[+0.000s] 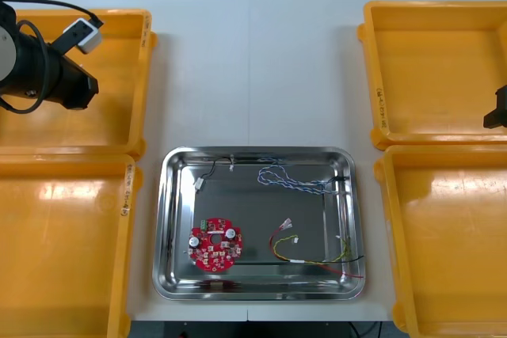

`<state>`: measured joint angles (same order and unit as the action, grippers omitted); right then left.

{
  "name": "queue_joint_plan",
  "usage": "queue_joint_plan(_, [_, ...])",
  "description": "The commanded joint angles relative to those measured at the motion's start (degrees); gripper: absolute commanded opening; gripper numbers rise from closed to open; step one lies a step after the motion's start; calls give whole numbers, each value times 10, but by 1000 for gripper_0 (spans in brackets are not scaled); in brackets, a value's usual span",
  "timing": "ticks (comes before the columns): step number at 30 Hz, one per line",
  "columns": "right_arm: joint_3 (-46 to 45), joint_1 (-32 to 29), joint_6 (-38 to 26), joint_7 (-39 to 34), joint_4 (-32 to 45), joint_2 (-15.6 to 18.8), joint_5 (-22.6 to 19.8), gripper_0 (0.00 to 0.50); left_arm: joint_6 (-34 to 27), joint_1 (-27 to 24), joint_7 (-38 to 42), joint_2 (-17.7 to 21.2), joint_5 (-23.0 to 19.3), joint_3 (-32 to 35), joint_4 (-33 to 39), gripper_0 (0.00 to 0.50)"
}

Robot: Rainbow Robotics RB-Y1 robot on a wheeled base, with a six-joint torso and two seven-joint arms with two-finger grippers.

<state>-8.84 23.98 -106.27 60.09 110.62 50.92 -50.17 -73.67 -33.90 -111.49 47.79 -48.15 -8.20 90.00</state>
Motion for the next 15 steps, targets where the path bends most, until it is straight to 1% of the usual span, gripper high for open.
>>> queue_joint_plan(1, [-21, -15, 13, 37, 1, 27, -7, 500, -34, 5, 120, 18, 15, 22, 67, 0])
queue_joint_plan(9, [-21, -28, 18, 64, 7, 26, -15, 500, -106, 5, 225, 17, 25, 28, 170, 0])
queue_joint_plan(15, [-21, -49, 22, 78, 25, 27, -12, 500, -172, 5, 326, 15, 24, 28, 271, 0])
